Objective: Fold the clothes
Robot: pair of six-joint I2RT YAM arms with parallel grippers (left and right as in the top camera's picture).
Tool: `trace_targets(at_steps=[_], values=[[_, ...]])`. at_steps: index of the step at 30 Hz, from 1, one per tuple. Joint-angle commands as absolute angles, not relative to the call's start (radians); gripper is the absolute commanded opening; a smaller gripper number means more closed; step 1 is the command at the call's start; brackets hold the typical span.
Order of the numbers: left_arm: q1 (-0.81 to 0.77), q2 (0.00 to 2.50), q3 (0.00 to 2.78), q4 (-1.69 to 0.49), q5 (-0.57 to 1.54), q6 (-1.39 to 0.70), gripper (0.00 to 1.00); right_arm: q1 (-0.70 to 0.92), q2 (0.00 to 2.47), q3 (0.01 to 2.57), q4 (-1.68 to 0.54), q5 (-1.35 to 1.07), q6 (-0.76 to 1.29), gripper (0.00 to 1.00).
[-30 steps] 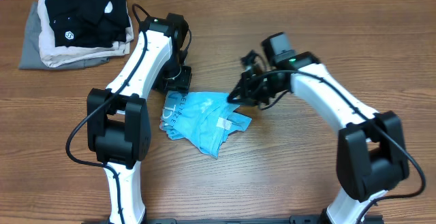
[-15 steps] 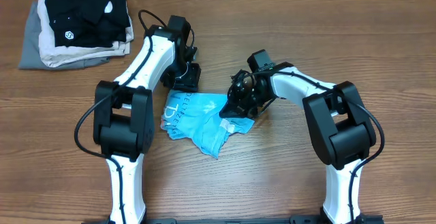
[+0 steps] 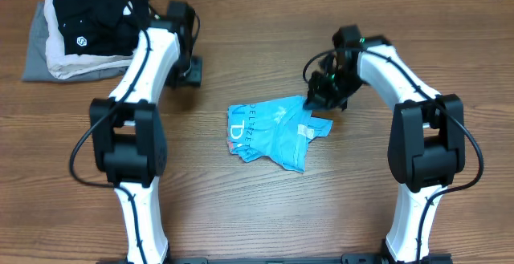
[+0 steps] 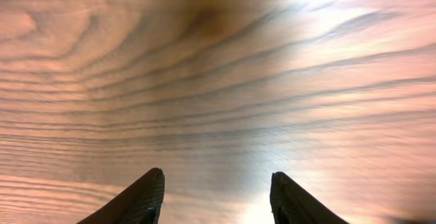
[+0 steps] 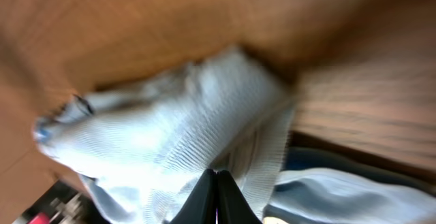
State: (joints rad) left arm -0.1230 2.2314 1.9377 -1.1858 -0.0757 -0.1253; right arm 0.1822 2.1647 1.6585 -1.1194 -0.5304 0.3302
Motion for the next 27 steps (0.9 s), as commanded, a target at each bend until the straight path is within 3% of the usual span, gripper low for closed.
trace_targets(at_steps=[1,3,6,12,21,27], values=[[-0.153,2.103,2.007,-1.21,0.316,-0.061,0.52,0.196,2.162,1.722,-1.135,-0.457,0.3,0.04],[-0.17,2.098,2.007,-1.24,0.485,-0.047,0.51,0.197,2.162,1.721,-1.135,-0.456,0.307,0.04],[-0.218,2.109,1.978,-1.303,0.551,-0.039,0.44,0.197,2.162,1.721,-1.135,-0.464,0.307,0.04],[-0.299,2.11,1.817,-1.256,0.551,-0.041,0.04,0.206,2.162,1.721,-1.136,-0.501,0.306,0.04],[-0.299,2.144,1.603,-1.007,0.505,-0.086,0.04,0.302,2.163,1.692,-1.114,-0.529,0.287,0.04],[-0.255,2.247,1.556,-0.933,0.474,-0.078,0.04,0.334,2.164,1.546,-0.978,-0.537,0.336,0.04]])
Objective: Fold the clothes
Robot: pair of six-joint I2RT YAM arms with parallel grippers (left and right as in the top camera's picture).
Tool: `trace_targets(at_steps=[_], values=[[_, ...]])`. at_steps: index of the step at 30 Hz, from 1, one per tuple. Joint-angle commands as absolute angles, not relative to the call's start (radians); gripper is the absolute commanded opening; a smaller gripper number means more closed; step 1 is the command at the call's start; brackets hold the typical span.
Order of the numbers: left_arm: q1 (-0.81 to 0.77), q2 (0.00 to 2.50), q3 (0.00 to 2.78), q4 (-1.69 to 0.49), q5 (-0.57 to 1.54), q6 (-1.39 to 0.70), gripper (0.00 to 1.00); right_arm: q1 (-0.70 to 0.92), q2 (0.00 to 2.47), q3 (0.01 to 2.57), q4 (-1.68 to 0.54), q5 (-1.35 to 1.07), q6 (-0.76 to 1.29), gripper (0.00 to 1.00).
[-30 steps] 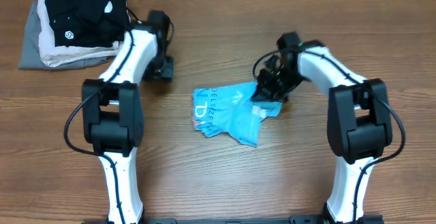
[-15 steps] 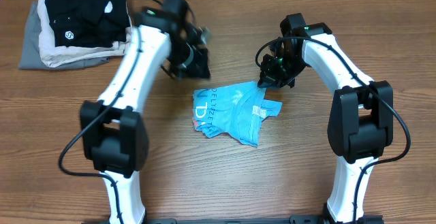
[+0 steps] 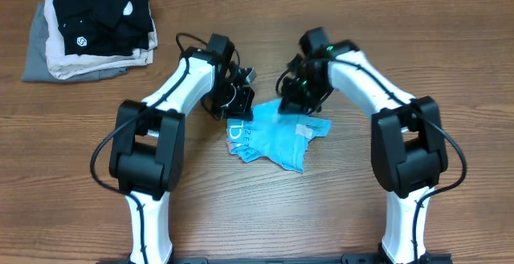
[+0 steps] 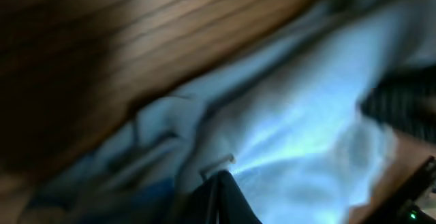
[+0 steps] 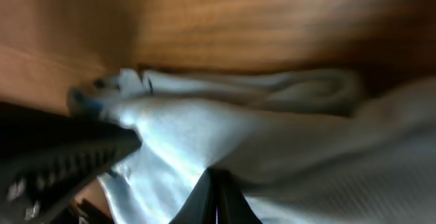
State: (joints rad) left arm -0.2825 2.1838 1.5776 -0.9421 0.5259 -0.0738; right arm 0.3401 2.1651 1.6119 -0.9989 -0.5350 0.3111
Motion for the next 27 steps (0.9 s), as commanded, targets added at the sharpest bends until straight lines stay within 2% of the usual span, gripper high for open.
trace_targets(at_steps=[1,9,16,20,24,27], values=[[-0.245,2.259,1.556,-0.931,0.455,-0.078,0.04,0.327,2.164,1.526,-0.973,-0.511,0.352,0.04],[-0.153,2.226,1.621,-1.0,0.39,-0.066,0.04,0.23,2.162,1.525,-1.04,-0.345,0.367,0.04],[-0.141,2.114,1.821,-1.225,0.283,-0.045,0.06,0.199,2.107,1.727,-1.249,-0.244,0.367,0.04],[-0.167,2.049,1.846,-1.328,0.375,-0.052,0.06,0.207,2.055,1.827,-1.379,-0.317,0.339,0.04],[-0.227,2.042,1.825,-1.395,0.455,-0.014,0.07,0.246,2.037,1.813,-1.398,-0.514,0.189,0.04],[-0.276,2.042,1.766,-1.388,0.485,-0.002,0.07,0.291,2.038,1.749,-1.353,-0.549,0.178,0.04]])
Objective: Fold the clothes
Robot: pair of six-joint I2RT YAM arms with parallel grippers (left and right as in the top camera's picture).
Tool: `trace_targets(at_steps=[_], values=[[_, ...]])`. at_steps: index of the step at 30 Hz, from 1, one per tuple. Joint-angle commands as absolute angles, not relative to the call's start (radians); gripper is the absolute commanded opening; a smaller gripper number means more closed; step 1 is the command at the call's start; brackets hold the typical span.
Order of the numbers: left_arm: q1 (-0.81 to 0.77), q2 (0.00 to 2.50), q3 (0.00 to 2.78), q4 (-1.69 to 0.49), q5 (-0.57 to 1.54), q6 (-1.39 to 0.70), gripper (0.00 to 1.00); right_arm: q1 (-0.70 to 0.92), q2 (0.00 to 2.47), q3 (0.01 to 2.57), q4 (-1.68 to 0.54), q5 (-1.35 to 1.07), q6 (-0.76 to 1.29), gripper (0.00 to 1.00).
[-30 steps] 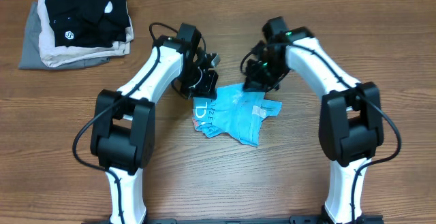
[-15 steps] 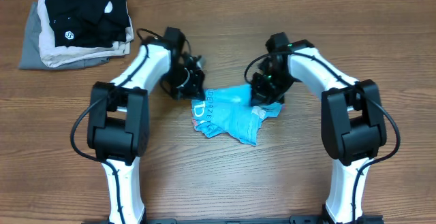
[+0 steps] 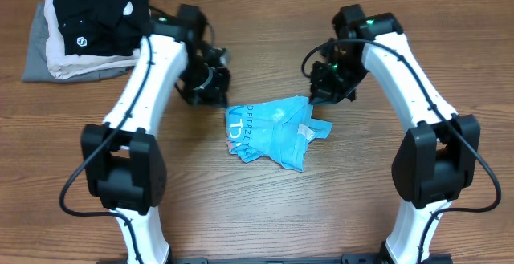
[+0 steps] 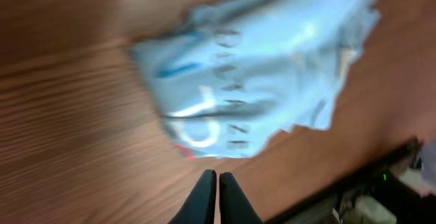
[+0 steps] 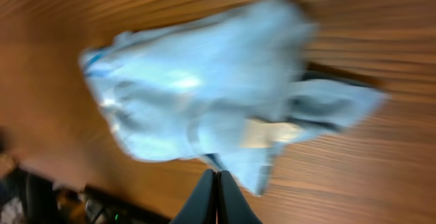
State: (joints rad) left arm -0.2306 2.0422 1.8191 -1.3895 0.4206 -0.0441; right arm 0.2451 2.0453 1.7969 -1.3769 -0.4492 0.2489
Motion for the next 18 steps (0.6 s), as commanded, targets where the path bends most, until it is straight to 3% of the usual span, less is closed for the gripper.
trace_targets(at_steps=[1,9,18], values=[[-0.292,2.042,1.737,-1.373,0.493,-0.002,0.07,0.304,2.038,1.724,-1.331,-0.559,0.178,0.04],[-0.347,2.042,1.486,-1.185,0.525,-0.046,0.07,0.35,2.038,1.42,-1.055,-0.657,0.251,0.04],[-0.293,2.042,1.224,-0.989,0.488,-0.046,0.08,0.228,2.038,1.19,-0.903,-0.638,0.266,0.04]])
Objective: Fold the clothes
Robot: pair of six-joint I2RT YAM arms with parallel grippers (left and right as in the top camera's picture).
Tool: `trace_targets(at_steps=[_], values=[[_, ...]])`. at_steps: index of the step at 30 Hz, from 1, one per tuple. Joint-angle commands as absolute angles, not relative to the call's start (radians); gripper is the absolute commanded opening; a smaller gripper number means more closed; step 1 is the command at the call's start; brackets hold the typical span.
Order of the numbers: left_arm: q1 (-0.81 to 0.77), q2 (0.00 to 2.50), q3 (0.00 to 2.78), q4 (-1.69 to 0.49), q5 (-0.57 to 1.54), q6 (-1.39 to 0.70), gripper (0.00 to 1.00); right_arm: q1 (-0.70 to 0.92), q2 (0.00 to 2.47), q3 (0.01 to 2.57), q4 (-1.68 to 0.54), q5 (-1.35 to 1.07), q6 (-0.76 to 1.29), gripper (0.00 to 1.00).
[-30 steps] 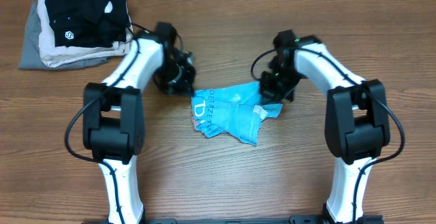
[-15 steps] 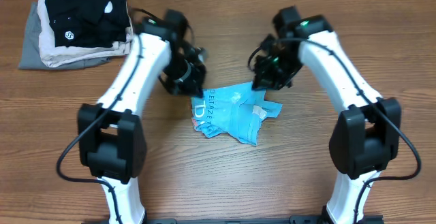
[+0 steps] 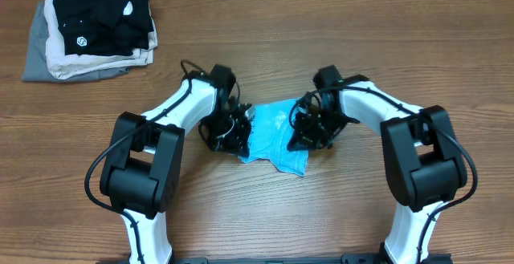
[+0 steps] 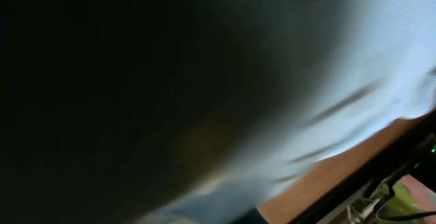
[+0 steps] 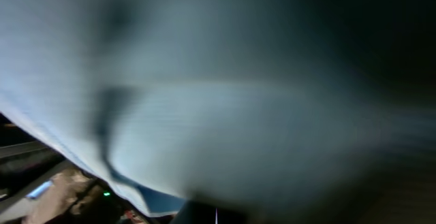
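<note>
A small light-blue shirt (image 3: 277, 132) with dark lettering lies bunched in the middle of the wooden table (image 3: 361, 216). My left gripper (image 3: 234, 134) presses against its left edge and my right gripper (image 3: 307, 134) against its right edge. Both wrist views are blurred. Pale blue cloth (image 4: 354, 60) fills much of the left wrist view, above a single dark wedge that is the left gripper (image 4: 246, 217). More of the cloth (image 5: 170, 81) fills the right wrist view, and the right gripper (image 5: 216, 216) shows its fingers shut together with only a thin slit.
At the table's far left corner is a stack of folded clothes (image 3: 88, 27), black on top, then cream, then grey. Both arms reach inward from the front edge and meet at the shirt.
Both grippers were raised behind the shirt, well apart. Now they are low at the shirt's left and right edges, and the shirt looks narrower between them.
At first the left gripper stood open near the folded stack and the right was shut at the shirt's right corner. Then both were shut at the shirt's back edge. They then stood raised and apart, and now press in from both sides.
</note>
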State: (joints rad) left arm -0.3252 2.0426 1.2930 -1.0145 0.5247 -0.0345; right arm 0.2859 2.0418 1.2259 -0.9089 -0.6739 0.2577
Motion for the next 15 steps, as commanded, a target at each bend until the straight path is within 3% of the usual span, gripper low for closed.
trace_targets(at_steps=[1,11,15], values=[[-0.283,2.042,1.204,-0.983,0.466,-0.049,0.07,0.212,2.038,1.189,-0.911,-0.617,0.267,0.04],[-0.152,2.008,1.263,-1.101,0.291,-0.104,0.04,0.066,2.022,1.288,-1.032,-0.494,0.254,0.04],[-0.144,1.933,1.353,-1.123,0.315,-0.102,0.07,0.064,1.981,1.402,-1.119,-0.493,0.235,0.04]])
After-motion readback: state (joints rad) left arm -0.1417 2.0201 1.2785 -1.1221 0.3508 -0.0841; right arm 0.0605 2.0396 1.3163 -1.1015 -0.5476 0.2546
